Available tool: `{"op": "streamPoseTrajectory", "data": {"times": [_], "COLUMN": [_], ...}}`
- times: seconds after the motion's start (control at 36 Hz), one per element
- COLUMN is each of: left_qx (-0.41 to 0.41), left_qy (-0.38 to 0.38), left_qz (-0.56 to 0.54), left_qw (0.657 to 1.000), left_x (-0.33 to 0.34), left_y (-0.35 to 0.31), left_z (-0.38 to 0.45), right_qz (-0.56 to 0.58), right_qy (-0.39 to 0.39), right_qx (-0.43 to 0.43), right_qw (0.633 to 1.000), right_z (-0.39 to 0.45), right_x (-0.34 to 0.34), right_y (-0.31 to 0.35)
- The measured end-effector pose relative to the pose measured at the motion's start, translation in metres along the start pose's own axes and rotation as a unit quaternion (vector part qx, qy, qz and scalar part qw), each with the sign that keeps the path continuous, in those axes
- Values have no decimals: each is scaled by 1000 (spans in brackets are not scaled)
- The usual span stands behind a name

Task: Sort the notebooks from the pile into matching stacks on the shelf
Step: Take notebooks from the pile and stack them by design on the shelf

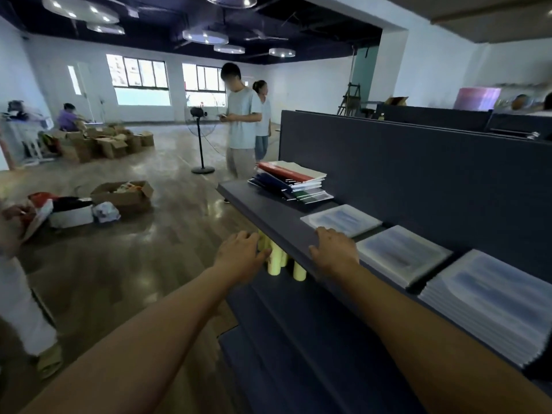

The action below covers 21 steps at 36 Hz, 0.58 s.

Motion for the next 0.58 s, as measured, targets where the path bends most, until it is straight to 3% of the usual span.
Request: {"op": "streamPoseTrajectory", "data": {"times": [0.25, 0.58], "left_qx": [47, 95], "left_qy": [-24, 18], "left_qz": [-3, -6], "left_qw": [999, 995], "left_x": [-7, 23], "left_y": [58, 85], "left_z": [106, 204], "right_qz": [-25, -80], "right_qy": [-5, -32], "right_qx": [58, 109], "right_qw": [998, 990], "right_z": [96, 193], "right_x": [11, 33], "right_y": [40, 38]}}
Point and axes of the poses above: each hand's wrist, its own z-axis towards the middle knuckle, its own x-axis out of the palm, y = z × x, the point moved 1 cm from there along z, towards the middle knuckle, and after that the axes turned 7 degrees about -y, right-handed, at the moved point
